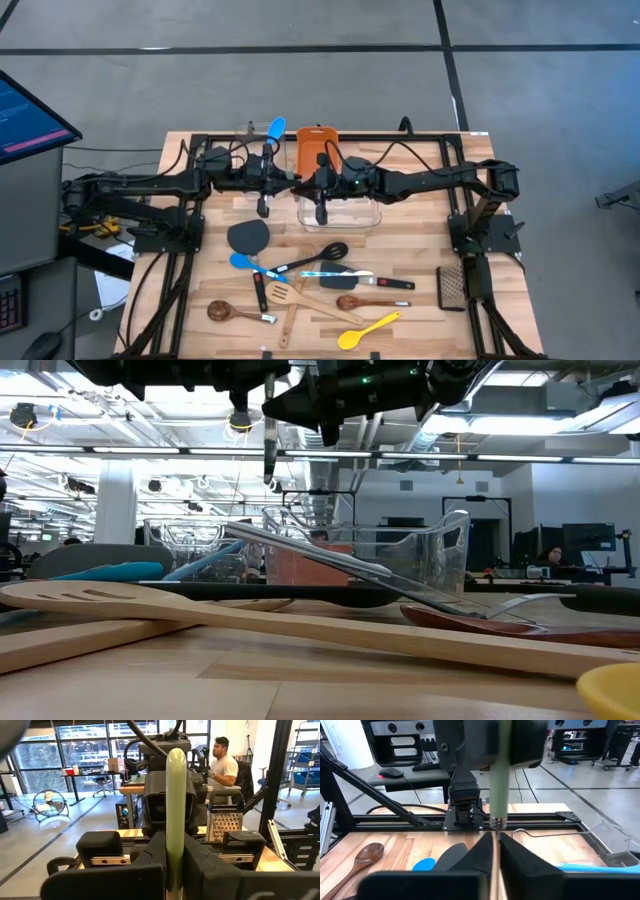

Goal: Pick & Place Kitchen Items
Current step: Put the green knife into the orange bin, then put the blue serving spoon into the top transparent bin

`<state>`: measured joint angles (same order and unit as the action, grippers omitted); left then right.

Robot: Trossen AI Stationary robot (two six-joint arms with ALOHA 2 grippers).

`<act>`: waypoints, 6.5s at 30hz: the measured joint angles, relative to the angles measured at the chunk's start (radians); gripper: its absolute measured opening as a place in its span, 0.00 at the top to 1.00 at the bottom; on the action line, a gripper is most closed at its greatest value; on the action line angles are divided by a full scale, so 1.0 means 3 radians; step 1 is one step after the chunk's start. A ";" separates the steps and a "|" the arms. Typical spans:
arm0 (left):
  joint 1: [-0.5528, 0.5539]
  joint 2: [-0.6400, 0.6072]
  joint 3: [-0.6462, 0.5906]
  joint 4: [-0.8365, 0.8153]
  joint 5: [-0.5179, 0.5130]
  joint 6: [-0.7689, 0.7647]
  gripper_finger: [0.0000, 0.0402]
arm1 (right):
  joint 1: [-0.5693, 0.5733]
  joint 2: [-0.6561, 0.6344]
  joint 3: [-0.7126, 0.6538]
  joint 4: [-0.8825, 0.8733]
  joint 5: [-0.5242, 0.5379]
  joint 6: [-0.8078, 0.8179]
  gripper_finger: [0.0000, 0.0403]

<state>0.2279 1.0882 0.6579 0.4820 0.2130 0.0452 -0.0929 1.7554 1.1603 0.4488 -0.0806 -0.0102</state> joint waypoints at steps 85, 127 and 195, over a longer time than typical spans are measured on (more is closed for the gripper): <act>0.0153 -0.2386 0.0001 -0.2655 -0.0082 -0.0192 0.74 | -0.1509 0.0983 0.1575 -0.2760 -0.0364 0.0884 1.00; 0.0151 -0.2215 0.0001 -0.2668 -0.0082 -0.0195 0.74 | -0.1400 0.1324 0.2031 -0.3316 -0.0337 0.0901 0.88; 0.0151 -0.2230 -0.0853 -0.2100 -0.0082 0.0088 1.00 | -0.0506 -0.1080 0.1057 -0.4161 -0.0353 -0.0724 1.00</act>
<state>0.2733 0.4191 0.4019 -0.1479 0.1883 0.0717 -0.2448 1.4315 1.4774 -0.7995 -0.1866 -0.2274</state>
